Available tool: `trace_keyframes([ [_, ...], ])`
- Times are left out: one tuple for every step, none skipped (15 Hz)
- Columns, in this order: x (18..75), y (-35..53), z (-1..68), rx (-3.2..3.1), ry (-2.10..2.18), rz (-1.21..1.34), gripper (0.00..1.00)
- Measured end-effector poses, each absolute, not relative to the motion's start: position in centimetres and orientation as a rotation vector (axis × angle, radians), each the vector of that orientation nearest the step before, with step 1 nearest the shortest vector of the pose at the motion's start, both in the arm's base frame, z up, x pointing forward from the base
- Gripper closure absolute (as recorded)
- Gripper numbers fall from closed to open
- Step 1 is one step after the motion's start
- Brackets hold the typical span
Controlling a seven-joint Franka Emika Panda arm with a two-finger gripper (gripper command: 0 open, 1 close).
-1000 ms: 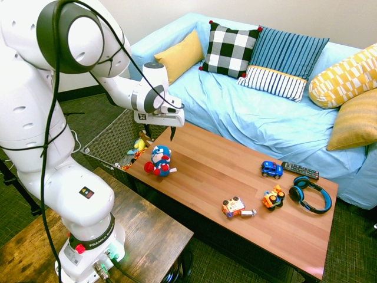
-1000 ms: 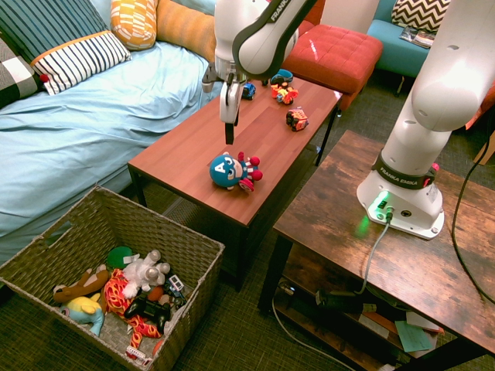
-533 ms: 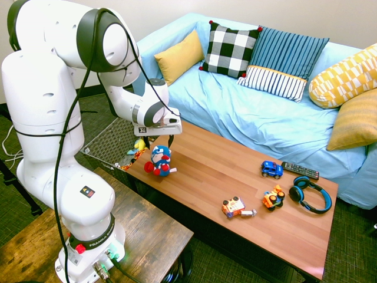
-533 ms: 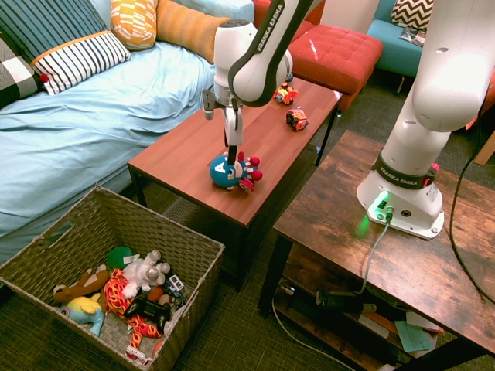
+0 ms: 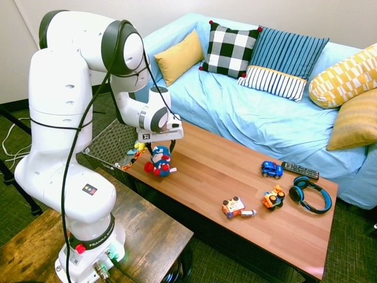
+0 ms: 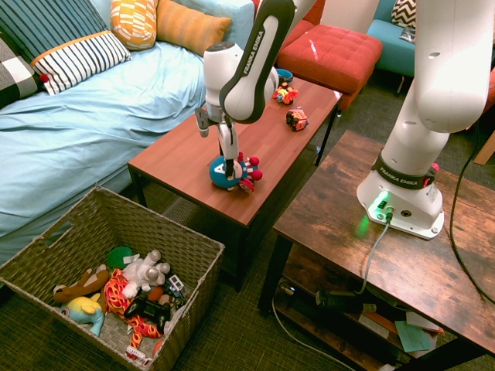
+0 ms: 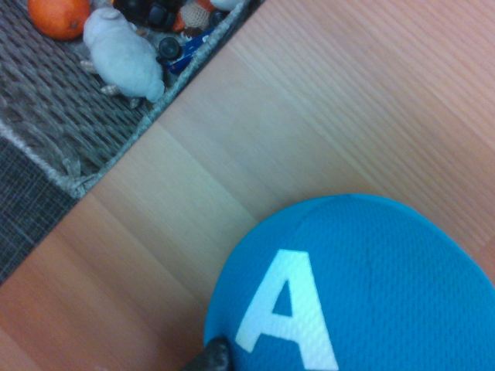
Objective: Put the stuffed toy in the basket
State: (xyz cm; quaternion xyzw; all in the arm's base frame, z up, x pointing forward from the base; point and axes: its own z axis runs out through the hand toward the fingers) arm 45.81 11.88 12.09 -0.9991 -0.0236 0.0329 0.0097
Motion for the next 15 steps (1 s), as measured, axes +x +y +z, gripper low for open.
trace_keyframes([
  [46.0,12.1,11.2,-3.118,-0.074,0.122,0.0],
  [46.1,12.4,10.3,-3.115,-0.071,0.138,1.0],
  [46.2,12.6,9.5,-3.112,-0.064,0.153,1.0],
  [46.4,12.7,9.0,-3.109,-0.055,0.161,1.0],
  [46.5,12.7,8.9,-3.105,-0.041,0.164,1.0],
  [46.6,12.7,9.0,-3.104,-0.032,0.163,1.0],
  [46.7,12.6,9.1,-3.103,-0.022,0.165,1.0],
  [46.8,12.5,9.1,-3.102,-0.012,0.168,1.0],
  [46.9,12.4,9.2,-3.102,-0.004,0.171,1.0],
  [47.0,12.3,9.3,-3.103,0.003,0.176,1.0],
  [47.3,12.1,9.5,-3.104,0.013,0.177,1.0],
  [47.6,11.8,9.8,-3.107,0.024,0.182,1.0],
  [47.9,11.6,10.4,-3.109,0.048,0.184,1.0],
  [48.4,11.6,11.4,-3.11,0.08,0.179,1.0],
  [49.1,12.1,12.8,-3.111,0.109,0.157,1.0],
])
